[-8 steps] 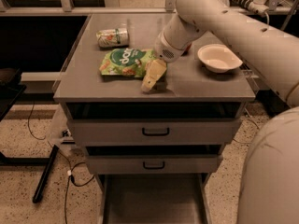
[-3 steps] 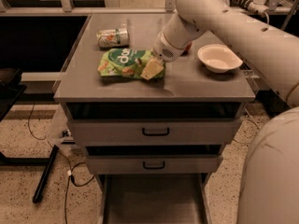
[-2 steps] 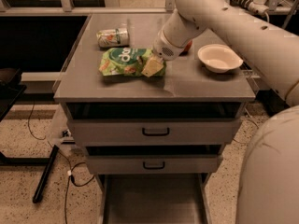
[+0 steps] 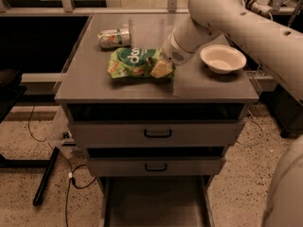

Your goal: Place green rice chip bag into bottom drawer

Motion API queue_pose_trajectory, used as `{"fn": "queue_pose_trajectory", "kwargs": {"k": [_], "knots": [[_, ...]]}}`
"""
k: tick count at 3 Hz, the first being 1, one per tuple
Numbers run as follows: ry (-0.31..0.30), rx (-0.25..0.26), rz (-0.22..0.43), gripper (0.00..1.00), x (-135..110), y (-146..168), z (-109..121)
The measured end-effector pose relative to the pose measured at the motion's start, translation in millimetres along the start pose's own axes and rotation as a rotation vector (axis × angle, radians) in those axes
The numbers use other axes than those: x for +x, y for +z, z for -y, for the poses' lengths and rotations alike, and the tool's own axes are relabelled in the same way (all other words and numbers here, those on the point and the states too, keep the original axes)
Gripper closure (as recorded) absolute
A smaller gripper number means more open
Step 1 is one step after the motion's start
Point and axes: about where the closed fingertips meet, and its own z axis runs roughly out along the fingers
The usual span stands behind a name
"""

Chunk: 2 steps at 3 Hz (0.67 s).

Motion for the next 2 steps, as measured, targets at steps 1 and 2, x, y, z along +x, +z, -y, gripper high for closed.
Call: {"fn": "queue_pose_trajectory", "kwargs": {"k": [1,2], "knots": [[-0.049,0.031,0.097,1.00,-11,-25,-23],[-0.052,0.065,0.209,1.00,21,-51,-49]]}}
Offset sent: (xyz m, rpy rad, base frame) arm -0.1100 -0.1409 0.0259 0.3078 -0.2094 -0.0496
